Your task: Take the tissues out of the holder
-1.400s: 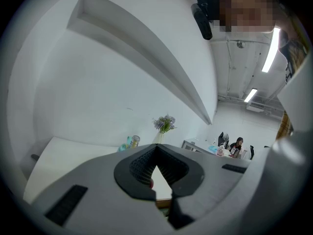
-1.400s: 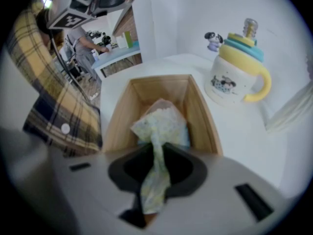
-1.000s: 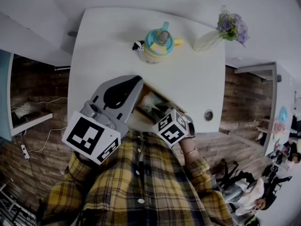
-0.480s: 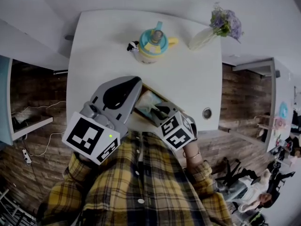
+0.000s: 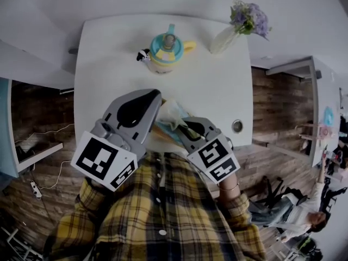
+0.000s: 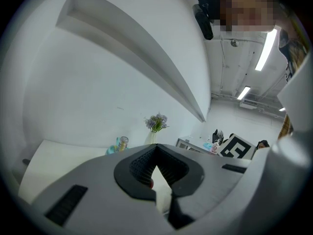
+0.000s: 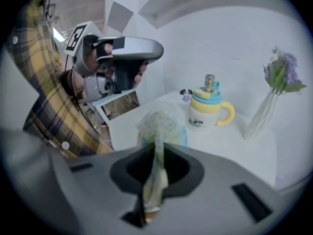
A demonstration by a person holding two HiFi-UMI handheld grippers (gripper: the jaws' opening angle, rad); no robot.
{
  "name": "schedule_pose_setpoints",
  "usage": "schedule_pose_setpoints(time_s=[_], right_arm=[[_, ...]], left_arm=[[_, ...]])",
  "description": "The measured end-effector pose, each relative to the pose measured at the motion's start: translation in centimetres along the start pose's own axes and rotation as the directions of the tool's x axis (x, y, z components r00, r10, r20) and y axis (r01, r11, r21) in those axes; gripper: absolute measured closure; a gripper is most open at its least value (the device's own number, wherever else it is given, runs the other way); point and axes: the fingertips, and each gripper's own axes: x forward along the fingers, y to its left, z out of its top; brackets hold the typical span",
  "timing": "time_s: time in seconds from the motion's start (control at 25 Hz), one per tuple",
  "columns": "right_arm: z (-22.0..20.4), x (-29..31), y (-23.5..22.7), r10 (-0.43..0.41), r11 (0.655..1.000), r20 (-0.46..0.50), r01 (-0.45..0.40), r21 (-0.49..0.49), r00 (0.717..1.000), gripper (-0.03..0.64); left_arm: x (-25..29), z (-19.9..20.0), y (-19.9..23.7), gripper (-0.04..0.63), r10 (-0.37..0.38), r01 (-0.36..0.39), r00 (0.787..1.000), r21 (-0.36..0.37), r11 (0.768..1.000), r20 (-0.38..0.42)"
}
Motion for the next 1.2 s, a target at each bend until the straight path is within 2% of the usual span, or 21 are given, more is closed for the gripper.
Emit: schedule_pose_setpoints(time_s=[0.2, 0.4, 0.52, 0.68, 1.2], right_arm=[[1.0, -2.3, -1.3, -0.075, 0.997, 0.069, 0.073, 0.029, 0.995, 0.572], [2.7, -5.4, -2.4, -0.14, 0.988, 0.179, 0.125, 0.091, 0.974, 0.572], [3.7, -7.4, -3.4, -0.188, 0.973, 0.252, 0.145, 0.181, 0.949, 0.572], [4.7, -9.7, -4.5, -0.226, 0.954, 0.359, 0.131, 0.271, 0.905, 0.572], [6.5, -13.9, -5.9, -0.309, 0.92, 0.506, 0.118, 0.373, 0.805, 0.572]], left_arm=[[0.5, 0.0, -0.6, 0.591, -0.019, 0.019, 1.0, 0.01, 1.0, -0.01], [0.8, 0.2, -1.1, 0.591, -0.029, 0.03, 0.999, 0.02, 0.999, -0.015], [1.0, 0.1, -1.4, 0.591, -0.037, 0.037, 0.999, 0.024, 0.999, -0.021], [1.2, 0.0, -1.9, 0.591, -0.05, 0.051, 0.998, 0.029, 0.998, -0.026], [1.7, -0.4, -2.8, 0.591, -0.073, 0.074, 0.997, 0.031, 0.997, -0.036]])
